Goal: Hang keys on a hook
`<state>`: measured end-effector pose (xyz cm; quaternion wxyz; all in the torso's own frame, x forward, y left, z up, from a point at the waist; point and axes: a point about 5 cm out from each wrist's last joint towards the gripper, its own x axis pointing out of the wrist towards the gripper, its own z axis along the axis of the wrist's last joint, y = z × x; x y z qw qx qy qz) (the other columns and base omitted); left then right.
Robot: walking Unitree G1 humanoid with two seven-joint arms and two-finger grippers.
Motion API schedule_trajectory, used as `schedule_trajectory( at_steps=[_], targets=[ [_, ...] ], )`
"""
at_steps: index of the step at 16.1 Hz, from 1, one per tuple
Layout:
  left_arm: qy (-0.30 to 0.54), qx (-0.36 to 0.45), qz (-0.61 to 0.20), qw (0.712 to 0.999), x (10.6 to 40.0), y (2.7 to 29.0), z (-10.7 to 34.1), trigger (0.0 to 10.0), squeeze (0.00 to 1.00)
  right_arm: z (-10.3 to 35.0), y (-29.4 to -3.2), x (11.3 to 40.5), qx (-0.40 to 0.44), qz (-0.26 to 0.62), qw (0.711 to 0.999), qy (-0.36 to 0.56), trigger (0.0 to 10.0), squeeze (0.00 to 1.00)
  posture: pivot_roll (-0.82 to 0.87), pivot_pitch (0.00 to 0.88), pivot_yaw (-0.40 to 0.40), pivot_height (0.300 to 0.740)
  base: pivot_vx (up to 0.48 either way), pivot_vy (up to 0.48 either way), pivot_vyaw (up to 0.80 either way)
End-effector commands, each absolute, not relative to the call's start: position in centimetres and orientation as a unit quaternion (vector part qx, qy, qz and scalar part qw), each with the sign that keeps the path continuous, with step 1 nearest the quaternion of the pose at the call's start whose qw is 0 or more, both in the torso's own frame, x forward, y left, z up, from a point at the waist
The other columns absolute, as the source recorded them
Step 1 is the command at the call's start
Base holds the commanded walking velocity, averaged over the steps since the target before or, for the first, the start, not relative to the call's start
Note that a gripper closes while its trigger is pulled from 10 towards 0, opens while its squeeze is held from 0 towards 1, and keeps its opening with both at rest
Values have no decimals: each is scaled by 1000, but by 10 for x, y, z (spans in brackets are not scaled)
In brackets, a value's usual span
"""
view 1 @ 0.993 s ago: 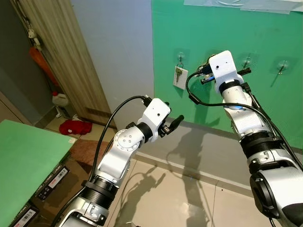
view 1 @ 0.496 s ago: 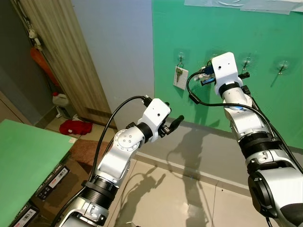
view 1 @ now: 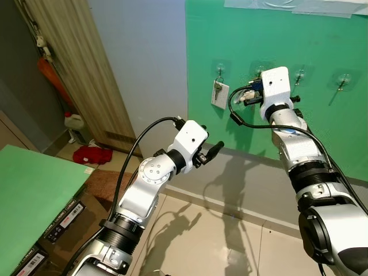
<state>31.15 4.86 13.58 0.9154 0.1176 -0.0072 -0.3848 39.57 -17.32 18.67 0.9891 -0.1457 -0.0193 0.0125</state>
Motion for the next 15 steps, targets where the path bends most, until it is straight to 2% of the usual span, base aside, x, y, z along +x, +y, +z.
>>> schedule_trajectory(
  at_steps=[1,9,15],
  targets=[
    [-10,124,-387,913,312,48,139,10000,0,186,-172,397,-125,15,992,-11,0,0,-74,0,77,740,0,0,0],
    [-7,124,-392,912,311,47,138,10000,0,185,-175,398,-57,15,998,19,0,0,-76,0,77,740,0,0,0],
    [-6,124,-395,910,310,46,137,10000,0,200,-172,395,-227,1,972,-61,0,0,-78,0,78,740,0,0,0]
  ],
)
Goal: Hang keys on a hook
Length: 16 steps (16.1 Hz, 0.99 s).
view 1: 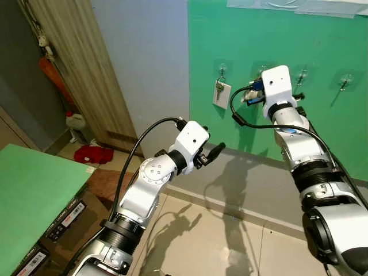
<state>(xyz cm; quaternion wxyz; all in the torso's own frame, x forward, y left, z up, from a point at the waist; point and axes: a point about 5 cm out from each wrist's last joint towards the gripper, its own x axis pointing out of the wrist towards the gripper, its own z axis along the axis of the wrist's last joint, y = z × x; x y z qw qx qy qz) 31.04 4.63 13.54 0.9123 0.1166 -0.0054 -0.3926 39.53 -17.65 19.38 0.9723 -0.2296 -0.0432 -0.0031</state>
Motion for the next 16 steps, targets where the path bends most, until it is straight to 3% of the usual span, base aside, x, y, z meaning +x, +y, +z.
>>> schedule_trajectory(
  at_steps=[1,10,16],
  targets=[
    [-5,124,-396,910,310,46,136,10000,0,202,-171,395,-262,-2,962,-73,0,0,-78,0,75,740,0,0,0],
    [-2,121,-396,910,307,46,134,10000,0,204,-184,399,-352,-31,933,-72,0,0,-76,0,67,740,0,0,0],
    [-3,106,-401,910,303,43,136,10000,0,207,-179,404,-372,-17,925,-71,0,0,-70,0,63,740,0,0,0]
  ],
)
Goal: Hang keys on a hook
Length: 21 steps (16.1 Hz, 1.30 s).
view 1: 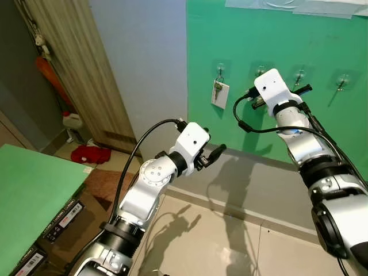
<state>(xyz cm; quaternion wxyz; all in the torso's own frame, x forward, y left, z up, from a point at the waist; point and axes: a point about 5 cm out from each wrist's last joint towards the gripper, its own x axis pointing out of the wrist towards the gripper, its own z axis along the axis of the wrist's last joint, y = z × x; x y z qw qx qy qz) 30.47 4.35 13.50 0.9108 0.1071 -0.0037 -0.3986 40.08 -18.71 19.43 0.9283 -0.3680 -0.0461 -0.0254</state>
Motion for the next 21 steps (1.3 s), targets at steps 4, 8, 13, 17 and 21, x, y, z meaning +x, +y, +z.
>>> schedule_trajectory(
  at_steps=[4,8,13,17,21],
  targets=[
    [-3,104,-406,908,298,40,135,10000,0,212,-178,408,-379,-11,923,-71,0,0,-58,0,47,740,0,0,0],
    [-2,102,-403,909,297,40,135,10000,0,213,-173,411,-388,-1,919,-68,0,0,-54,0,39,740,0,0,0],
    [-2,103,-399,911,297,41,135,10000,0,200,-180,409,-388,-2,921,-40,0,0,-54,0,38,740,0,0,0],
    [1,105,-399,911,297,42,135,10000,0,182,-182,405,-374,6,927,-11,0,0,-54,0,43,740,0,0,0],
    [1,102,-391,915,299,44,136,10000,0,186,-183,405,-290,-3,957,-22,0,0,-57,0,44,740,0,0,0]
  ],
)
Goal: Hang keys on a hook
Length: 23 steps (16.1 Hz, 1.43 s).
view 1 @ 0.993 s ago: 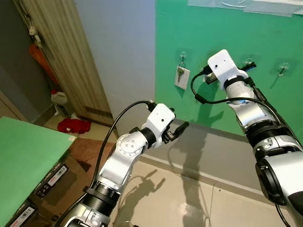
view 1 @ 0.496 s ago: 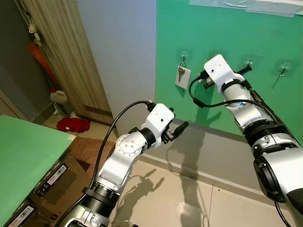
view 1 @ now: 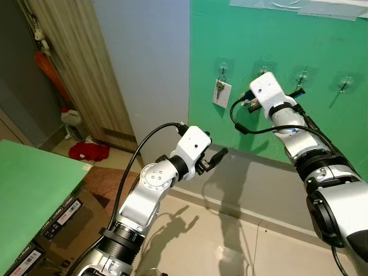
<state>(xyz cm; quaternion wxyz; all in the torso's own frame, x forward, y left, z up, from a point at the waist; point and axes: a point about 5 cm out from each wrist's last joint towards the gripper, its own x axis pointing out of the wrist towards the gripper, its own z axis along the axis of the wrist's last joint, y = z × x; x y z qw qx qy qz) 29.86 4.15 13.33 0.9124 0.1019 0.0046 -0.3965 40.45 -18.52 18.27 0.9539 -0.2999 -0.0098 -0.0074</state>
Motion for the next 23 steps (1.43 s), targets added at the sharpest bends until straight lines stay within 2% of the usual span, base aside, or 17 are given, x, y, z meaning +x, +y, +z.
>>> schedule_trajectory(
  at_steps=[1,4,6,8,11,13,16,19,20,23],
  targets=[
    [-1,96,-378,921,301,47,136,10000,0,186,-184,403,-211,-7,977,-28,0,0,-57,0,43,740,0,0,0],
    [-8,84,-351,932,305,55,139,10000,0,162,-199,385,-61,-25,998,2,0,0,-59,0,45,740,0,0,0],
    [-8,81,-343,936,305,57,138,10000,0,130,-206,362,-46,-28,997,51,0,0,-71,0,58,740,0,0,0],
    [-5,80,-338,938,305,58,135,10000,0,109,-200,342,-29,-10,997,71,0,0,-83,0,69,740,0,0,0],
    [0,57,-337,940,304,52,132,10000,0,109,-176,324,-50,15,998,23,0,0,-102,0,92,740,0,0,0],
    [2,54,-343,938,305,49,133,10000,0,113,-166,320,-60,30,997,31,0,0,-107,0,100,740,0,0,0],
    [9,46,-350,935,307,50,133,10000,0,115,-163,318,-57,37,997,35,0,0,-107,0,103,740,0,409,-779],
    [3,75,-354,932,309,51,134,10000,0,115,-161,319,-61,36,997,36,0,0,-101,0,104,740,0,0,-788],
    [-1,84,-353,932,310,51,135,10000,0,118,-160,319,-82,36,995,31,0,0,-98,0,104,740,0,0,0],
    [-2,77,-361,930,309,51,136,10000,0,119,-157,320,-77,42,996,32,0,0,-96,0,104,740,0,0,0]
  ],
)
